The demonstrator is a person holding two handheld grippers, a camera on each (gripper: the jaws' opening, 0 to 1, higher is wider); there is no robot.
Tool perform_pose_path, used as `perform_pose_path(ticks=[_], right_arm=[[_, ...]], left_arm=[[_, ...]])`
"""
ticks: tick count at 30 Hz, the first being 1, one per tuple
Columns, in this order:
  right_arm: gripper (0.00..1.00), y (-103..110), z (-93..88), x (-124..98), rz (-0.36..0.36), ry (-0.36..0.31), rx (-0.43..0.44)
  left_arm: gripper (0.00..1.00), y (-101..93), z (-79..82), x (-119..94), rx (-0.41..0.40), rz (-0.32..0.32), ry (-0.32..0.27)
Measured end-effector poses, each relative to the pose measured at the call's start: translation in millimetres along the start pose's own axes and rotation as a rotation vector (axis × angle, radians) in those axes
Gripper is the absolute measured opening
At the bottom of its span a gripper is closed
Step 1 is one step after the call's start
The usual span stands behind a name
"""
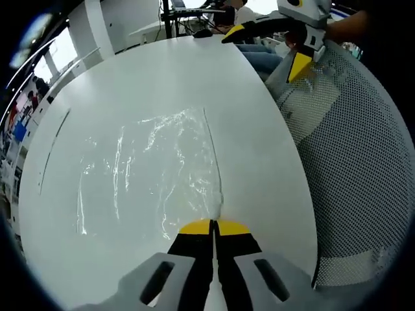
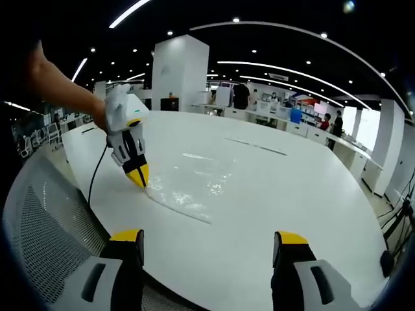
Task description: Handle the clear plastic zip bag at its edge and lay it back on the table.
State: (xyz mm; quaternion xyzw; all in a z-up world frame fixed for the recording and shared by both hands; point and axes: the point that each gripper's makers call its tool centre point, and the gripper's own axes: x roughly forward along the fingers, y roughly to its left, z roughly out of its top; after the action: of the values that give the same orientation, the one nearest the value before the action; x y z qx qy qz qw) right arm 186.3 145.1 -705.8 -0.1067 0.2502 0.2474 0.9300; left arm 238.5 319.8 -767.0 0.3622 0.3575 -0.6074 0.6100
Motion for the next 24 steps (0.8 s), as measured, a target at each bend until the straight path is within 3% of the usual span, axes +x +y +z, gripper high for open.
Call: perform_pose_path(ticks=[13, 24], right_arm=[[0.78, 3.6, -1.1, 0.6, 0.021, 0.018, -0.084], [0.69, 13.4, 9.8, 0.5, 0.060, 0.015, -0.188]], left_arm=[[0.00, -3.6, 4.6, -15.0, 0.018, 0.019, -0.020], [0.00, -11.5, 15.5, -28.1, 0.042, 0.023, -0.043]])
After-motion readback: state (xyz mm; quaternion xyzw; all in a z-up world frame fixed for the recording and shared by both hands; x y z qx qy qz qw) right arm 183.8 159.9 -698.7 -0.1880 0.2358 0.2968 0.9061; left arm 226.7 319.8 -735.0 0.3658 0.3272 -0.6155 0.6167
